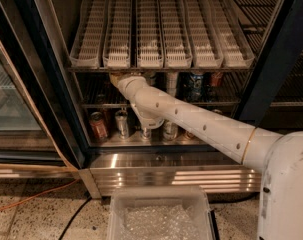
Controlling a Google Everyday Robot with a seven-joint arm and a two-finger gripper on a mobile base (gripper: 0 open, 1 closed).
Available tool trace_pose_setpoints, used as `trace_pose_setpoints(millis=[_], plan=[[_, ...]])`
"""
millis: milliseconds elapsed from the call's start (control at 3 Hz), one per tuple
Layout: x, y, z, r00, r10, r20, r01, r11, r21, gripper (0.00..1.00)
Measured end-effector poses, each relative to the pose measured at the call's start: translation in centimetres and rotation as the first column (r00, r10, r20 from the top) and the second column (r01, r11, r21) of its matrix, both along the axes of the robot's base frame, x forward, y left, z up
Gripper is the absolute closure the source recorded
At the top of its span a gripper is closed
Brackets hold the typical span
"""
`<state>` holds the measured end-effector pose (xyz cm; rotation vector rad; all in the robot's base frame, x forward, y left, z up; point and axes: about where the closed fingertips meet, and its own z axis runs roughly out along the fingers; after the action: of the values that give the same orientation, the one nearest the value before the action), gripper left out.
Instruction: Pick coke can from middle shelf of fridge
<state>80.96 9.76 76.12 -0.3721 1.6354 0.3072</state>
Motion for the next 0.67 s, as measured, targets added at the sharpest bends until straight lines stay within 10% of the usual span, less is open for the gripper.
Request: trace_pose_setpoints(millis=[667], plan=[[-0.98, -0.38, 0.23, 0.9990, 0.043, -0.007, -0.043, 0.999, 0.020, 1.00]])
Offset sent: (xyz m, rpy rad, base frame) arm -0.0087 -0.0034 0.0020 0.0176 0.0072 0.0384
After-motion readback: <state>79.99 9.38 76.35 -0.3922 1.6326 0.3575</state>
